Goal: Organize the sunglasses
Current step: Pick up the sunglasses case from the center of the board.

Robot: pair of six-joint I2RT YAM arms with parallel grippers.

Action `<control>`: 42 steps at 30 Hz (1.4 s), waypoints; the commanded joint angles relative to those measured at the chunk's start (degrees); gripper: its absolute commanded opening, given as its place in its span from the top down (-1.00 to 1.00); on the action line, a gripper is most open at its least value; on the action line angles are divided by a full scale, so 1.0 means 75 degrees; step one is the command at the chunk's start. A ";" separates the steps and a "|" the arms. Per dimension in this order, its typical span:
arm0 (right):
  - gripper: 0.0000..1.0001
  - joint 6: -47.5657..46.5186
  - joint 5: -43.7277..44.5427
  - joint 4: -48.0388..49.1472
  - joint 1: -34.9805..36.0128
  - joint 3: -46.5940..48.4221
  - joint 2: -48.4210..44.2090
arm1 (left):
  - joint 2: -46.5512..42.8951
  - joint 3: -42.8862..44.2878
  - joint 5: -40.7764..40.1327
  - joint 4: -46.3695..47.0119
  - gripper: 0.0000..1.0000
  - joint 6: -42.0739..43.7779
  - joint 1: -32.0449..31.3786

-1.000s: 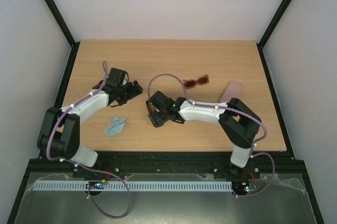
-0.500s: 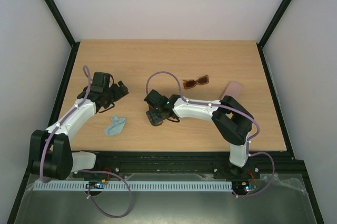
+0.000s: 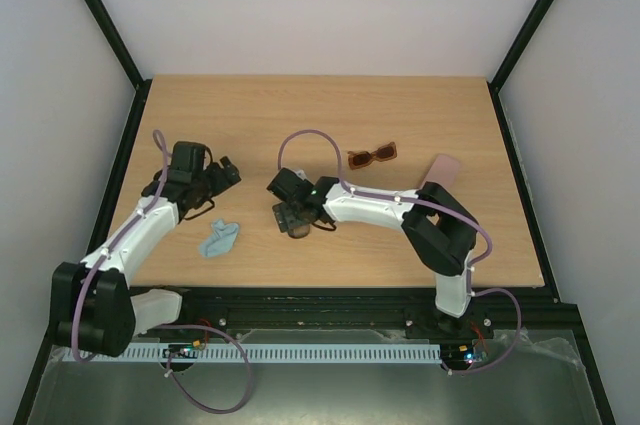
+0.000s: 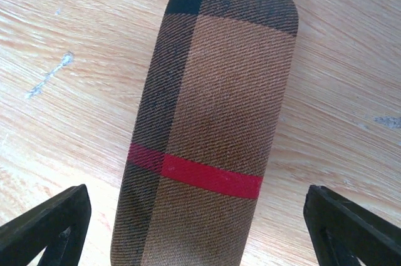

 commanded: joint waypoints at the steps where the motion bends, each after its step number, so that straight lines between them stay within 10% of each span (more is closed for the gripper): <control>1: -0.79 0.0642 0.0511 -0.0397 0.0165 0.0263 0.0434 | -0.0537 -0.0189 -0.0230 0.0152 -0.98 0.0211 0.0066; 23: -0.07 0.1023 0.0617 0.0120 0.0024 -0.0016 0.0067 | -0.1815 -0.0566 0.0234 0.0578 -0.98 0.0216 0.0069; 32: -0.08 0.0531 -0.2950 0.2401 -0.1301 -0.1196 -0.2077 | -0.2173 -0.0701 0.3398 0.2296 -0.98 0.0203 0.0055; 42: -0.08 0.2184 -0.6397 0.4932 -0.1788 -0.1758 -0.3654 | -0.1776 -0.0660 0.6461 0.5583 -0.98 -0.2532 -0.0306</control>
